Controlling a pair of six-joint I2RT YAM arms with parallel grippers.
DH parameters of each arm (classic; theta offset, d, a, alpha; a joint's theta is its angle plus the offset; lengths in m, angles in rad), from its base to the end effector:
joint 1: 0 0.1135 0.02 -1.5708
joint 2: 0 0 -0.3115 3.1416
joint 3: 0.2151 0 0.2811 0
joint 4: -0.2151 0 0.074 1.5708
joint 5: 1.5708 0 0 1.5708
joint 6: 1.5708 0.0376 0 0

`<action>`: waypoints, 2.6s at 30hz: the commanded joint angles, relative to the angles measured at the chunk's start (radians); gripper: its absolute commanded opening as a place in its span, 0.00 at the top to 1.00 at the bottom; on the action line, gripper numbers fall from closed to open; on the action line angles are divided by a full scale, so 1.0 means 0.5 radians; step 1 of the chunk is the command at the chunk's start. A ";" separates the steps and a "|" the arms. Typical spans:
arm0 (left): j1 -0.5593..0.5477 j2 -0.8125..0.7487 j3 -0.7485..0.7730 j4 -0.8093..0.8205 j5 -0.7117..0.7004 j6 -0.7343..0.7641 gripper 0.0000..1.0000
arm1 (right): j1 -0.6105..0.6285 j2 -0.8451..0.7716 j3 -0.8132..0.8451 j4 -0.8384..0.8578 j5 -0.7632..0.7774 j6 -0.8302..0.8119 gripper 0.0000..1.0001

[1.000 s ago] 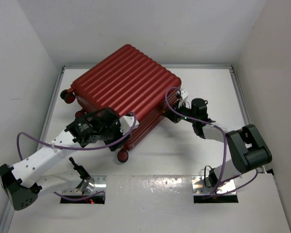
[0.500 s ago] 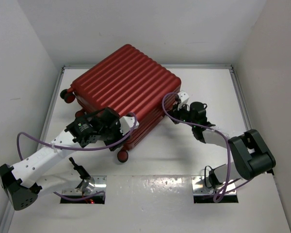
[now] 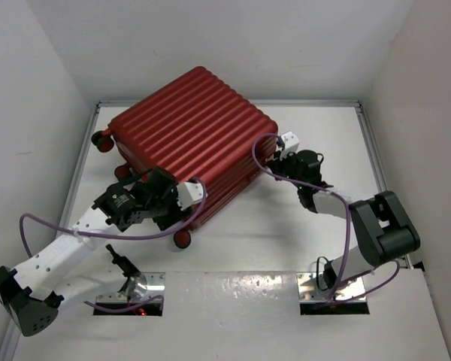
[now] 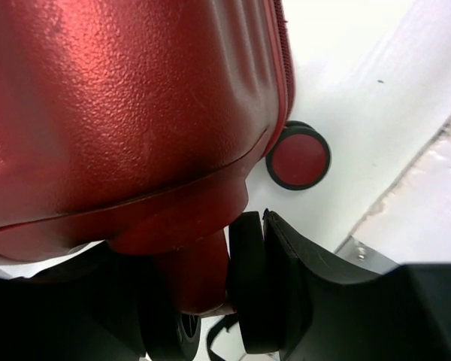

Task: Pack the luggage

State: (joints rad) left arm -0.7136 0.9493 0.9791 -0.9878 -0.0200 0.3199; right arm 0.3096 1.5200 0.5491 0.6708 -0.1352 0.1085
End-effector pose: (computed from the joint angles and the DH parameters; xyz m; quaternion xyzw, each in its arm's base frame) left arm 0.1332 -0.1143 0.3436 0.4684 0.8304 -0.0496 0.2977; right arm 0.2985 0.1008 0.1989 -0.1205 0.7949 0.1761 0.5679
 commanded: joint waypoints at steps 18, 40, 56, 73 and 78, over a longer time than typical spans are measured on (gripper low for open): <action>0.869 0.871 0.416 0.337 0.012 -0.069 1.00 | -0.478 0.917 0.997 0.241 0.068 -0.061 1.00; 1.332 1.807 1.410 0.279 0.242 -0.333 1.00 | -0.533 2.561 3.266 0.306 -0.383 0.513 1.00; 1.414 0.958 1.217 1.009 0.127 -0.578 0.00 | -0.380 1.591 1.772 0.566 -1.245 0.998 0.45; 2.007 1.009 1.083 0.789 0.040 -1.385 0.13 | -0.355 0.829 1.487 0.101 -1.640 1.027 0.67; 2.123 1.071 0.904 0.984 0.107 -1.428 0.16 | -0.315 0.718 1.626 -0.085 -1.816 1.154 0.72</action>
State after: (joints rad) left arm 0.3161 1.4654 1.4418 -0.5449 -0.0021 -0.3367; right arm 0.1471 1.9419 1.3338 0.6968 -0.9672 0.6319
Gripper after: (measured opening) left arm 0.848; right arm 0.283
